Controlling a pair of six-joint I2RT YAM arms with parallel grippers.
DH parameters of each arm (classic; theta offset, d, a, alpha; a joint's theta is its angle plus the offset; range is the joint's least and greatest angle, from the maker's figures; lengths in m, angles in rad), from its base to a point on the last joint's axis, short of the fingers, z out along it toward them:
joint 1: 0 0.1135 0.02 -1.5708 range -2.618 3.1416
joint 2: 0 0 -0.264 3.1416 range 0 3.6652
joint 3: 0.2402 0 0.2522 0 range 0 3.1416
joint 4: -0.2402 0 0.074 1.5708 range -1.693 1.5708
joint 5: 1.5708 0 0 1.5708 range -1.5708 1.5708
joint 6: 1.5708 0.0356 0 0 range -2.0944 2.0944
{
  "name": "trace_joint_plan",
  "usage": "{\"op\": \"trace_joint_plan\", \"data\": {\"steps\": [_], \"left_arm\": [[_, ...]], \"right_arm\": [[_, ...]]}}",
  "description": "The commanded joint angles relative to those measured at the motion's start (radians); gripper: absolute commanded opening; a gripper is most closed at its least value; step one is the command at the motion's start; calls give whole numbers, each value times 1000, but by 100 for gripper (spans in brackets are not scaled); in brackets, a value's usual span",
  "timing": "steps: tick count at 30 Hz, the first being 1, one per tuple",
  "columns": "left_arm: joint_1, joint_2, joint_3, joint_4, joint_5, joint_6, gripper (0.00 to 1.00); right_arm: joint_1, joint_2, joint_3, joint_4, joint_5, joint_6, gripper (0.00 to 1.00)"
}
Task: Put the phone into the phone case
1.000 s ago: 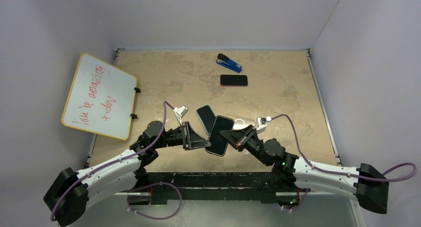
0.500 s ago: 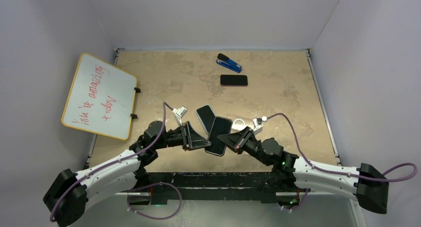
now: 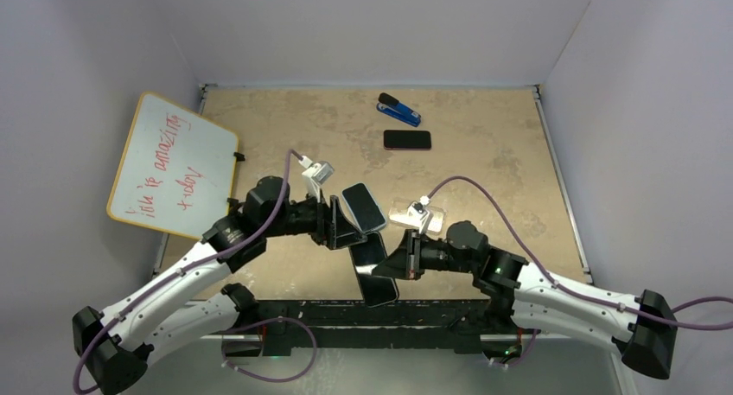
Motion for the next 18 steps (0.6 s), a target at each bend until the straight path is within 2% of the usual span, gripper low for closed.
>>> {"op": "trace_joint_plan", "data": {"steps": [1, 7, 14, 18], "left_arm": [[4, 47, 95, -178, 56, 214, 70], [3, 106, 119, -227, 144, 272, 69], [3, 107, 42, -107, 276, 213, 66], [3, 77, -11, -6, 325, 139, 57]], "right_arm": [[-1, 44, 89, 39, -263, -113, 3], [0, 68, 139, 55, -315, -151, 2], [0, 82, 164, 53, -356, -185, 1], [0, 92, 178, 47, -369, -191, 2]]}}
